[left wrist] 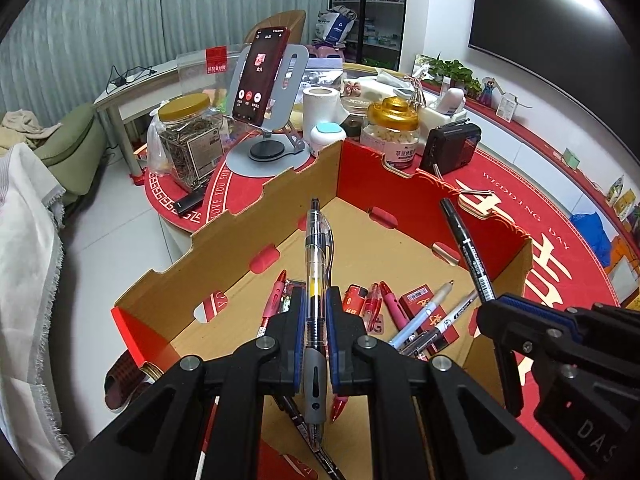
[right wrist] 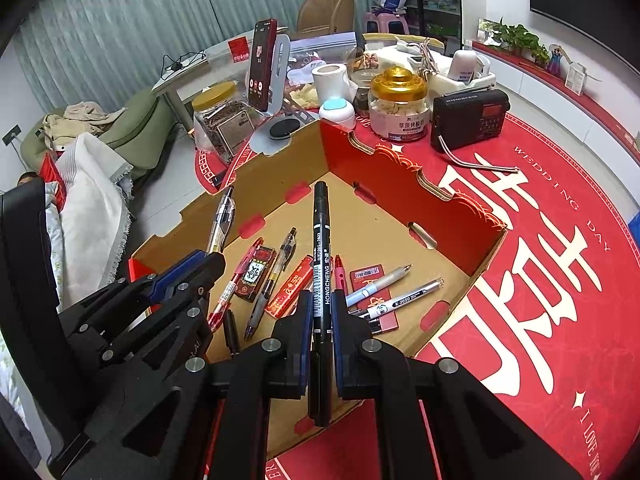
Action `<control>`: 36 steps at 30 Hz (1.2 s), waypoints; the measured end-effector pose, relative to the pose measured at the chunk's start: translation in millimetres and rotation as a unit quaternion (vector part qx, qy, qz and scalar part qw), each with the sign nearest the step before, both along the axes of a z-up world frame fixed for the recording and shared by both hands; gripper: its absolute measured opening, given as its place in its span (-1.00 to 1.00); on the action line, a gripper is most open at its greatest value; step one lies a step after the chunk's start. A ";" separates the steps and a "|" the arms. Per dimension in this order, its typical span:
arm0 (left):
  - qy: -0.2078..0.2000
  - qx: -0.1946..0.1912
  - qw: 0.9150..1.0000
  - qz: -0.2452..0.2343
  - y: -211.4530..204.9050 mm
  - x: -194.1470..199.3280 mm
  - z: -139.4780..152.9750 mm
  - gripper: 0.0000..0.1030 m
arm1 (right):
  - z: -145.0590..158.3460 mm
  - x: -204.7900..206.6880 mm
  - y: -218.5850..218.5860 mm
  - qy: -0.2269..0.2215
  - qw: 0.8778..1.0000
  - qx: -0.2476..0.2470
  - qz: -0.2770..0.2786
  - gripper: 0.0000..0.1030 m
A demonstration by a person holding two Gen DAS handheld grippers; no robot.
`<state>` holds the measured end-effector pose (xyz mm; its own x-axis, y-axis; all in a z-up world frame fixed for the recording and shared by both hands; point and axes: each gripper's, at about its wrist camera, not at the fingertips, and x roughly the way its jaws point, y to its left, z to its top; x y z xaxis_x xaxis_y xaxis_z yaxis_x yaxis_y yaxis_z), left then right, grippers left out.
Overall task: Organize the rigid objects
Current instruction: 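Open left tool to drop the gel pen while right tool drops the black marker into the box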
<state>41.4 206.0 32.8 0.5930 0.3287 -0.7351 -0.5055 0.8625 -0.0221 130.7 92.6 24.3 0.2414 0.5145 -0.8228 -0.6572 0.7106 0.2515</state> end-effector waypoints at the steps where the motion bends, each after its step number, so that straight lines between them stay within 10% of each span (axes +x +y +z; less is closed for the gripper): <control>1: 0.000 0.000 1.000 0.000 0.2 0.2 -0.2 -0.81 | -0.9 0.8 0.3 0.000 1.000 -0.001 0.000 -0.81; 20: 0.031 -0.011 0.999 -0.003 6.4 11.5 -21.0 -0.80 | -20.8 8.7 12.7 0.015 1.000 -0.026 -0.001 -0.80; 22: 0.047 -0.012 0.999 -0.006 6.1 13.6 -25.7 -0.60 | -26.0 10.0 14.0 0.020 0.999 -0.034 0.001 -0.80; 24: 0.047 -0.008 0.999 -0.002 5.2 11.6 -25.8 0.45 | -27.9 9.1 12.5 0.014 0.999 -0.041 0.003 -0.80; 26: 0.043 0.021 0.998 0.027 6.9 4.8 -22.6 0.60 | -27.8 8.9 8.8 -0.001 0.998 -0.057 -0.004 -0.46; 28: 0.034 0.014 0.999 0.035 12.8 -2.9 -19.4 0.60 | -25.4 12.4 -0.3 -0.010 0.998 -0.065 -0.022 0.36; 32: 0.025 -0.019 0.999 0.040 20.2 -15.1 -14.9 1.00 | -10.9 7.5 -9.6 -0.010 0.999 -0.042 -0.010 0.46; 34: 0.012 0.002 0.998 0.054 17.1 -24.4 -6.6 0.99 | -4.3 1.4 -11.5 -0.020 0.999 -0.049 -0.004 0.99; 36: -0.005 0.012 0.998 0.065 13.4 -35.2 3.3 0.99 | 3.3 -3.5 -14.9 -0.026 0.999 -0.039 0.001 0.99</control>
